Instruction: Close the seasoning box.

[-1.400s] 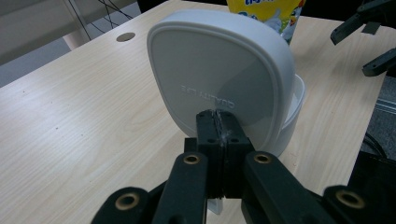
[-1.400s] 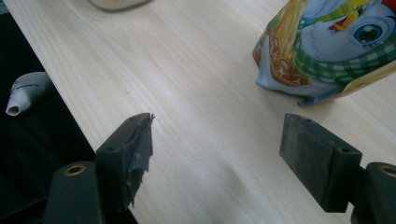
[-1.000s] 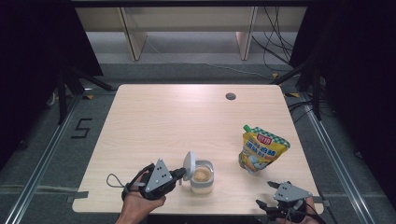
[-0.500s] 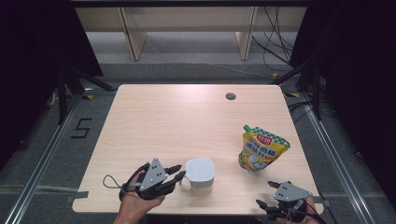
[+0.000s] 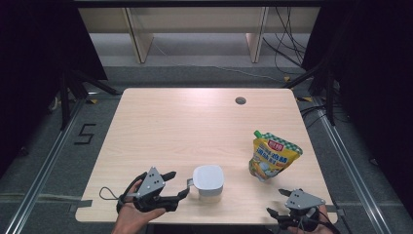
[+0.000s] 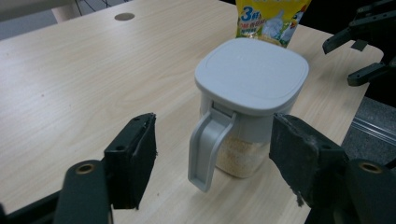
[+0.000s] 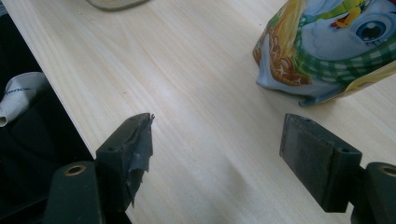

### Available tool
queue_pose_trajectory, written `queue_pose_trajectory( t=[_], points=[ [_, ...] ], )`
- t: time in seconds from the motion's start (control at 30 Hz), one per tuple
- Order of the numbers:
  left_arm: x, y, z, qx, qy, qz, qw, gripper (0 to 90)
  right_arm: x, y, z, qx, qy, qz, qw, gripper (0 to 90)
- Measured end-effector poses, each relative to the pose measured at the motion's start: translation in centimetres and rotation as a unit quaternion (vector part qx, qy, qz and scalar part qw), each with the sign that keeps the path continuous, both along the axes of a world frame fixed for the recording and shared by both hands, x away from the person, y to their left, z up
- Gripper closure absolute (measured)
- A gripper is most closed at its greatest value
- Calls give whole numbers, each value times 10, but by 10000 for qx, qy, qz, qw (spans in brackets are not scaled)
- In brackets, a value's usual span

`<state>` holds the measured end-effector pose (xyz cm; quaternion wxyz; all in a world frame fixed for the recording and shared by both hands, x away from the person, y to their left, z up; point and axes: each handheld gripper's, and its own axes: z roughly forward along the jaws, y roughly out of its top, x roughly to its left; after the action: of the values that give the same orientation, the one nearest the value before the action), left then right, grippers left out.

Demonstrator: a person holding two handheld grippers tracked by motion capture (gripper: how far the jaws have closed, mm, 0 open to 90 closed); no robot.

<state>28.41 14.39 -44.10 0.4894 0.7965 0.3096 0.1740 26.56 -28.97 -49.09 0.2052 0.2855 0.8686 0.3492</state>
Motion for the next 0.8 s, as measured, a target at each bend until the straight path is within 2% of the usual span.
queue_pose_trajectory(
  t=[0.03, 0.17, 0.2, 0.23, 0.3, 0.33, 0.43, 0.47, 0.63, 0.67, 0.7, 0.73, 0.8],
  points=[
    [1, 2, -2, 54, -56, -56, 10000, 291, 1, 0, 0, -11, -45, 48, 10000, 265],
    [-3, 6, -11, -34, 133, 57, 9999, 269, -2, 1, 1, -1, -18, 33, 10000, 265],
    [-4, 9, -12, 74, 136, 55, 9999, 265, -2, 1, 1, 8, -19, 45, 10000, 265],
    [-4, 10, -15, 61, 104, 43, 9999, 263, -1, 1, 1, -2, -52, 74, 10000, 265],
    [-6, 11, -20, 14, 246, 140, 9996, 262, -2, 0, 1, -61, -83, 90, 9999, 265],
    [-5, 12, -22, 88, 179, 95, 9998, 261, -4, 0, 2, -33, -20, 19, 10000, 265],
    [-5, 14, -26, 210, 166, 89, 9996, 261, -6, 0, 2, -56, -72, 28, 10000, 265],
    [-6, 14, -27, 156, 217, 114, 9996, 260, -6, 0, 1, -59, -71, 24, 10000, 265],
    [-9, 14, -29, 194, 171, 172, 9995, 256, -6, 0, 0, -67, -31, 23, 10000, 265],
    [-10, 14, -30, 157, 276, 213, 9993, 255, -6, 0, 0, -55, -8, 23, 10000, 265],
    [-11, 15, -31, 202, 260, 222, 9992, 255, -6, 0, 1, -48, 6, 16, 10000, 265],
    [-11, 14, -32, 158, 262, 225, 9993, 255, -6, 0, 0, -56, -10, 17, 10000, 265],
    [-12, 14, -33, 256, 226, 177, 9993, 255, -6, 0, 1, -50, -3, 10, 10000, 265]
  ],
)
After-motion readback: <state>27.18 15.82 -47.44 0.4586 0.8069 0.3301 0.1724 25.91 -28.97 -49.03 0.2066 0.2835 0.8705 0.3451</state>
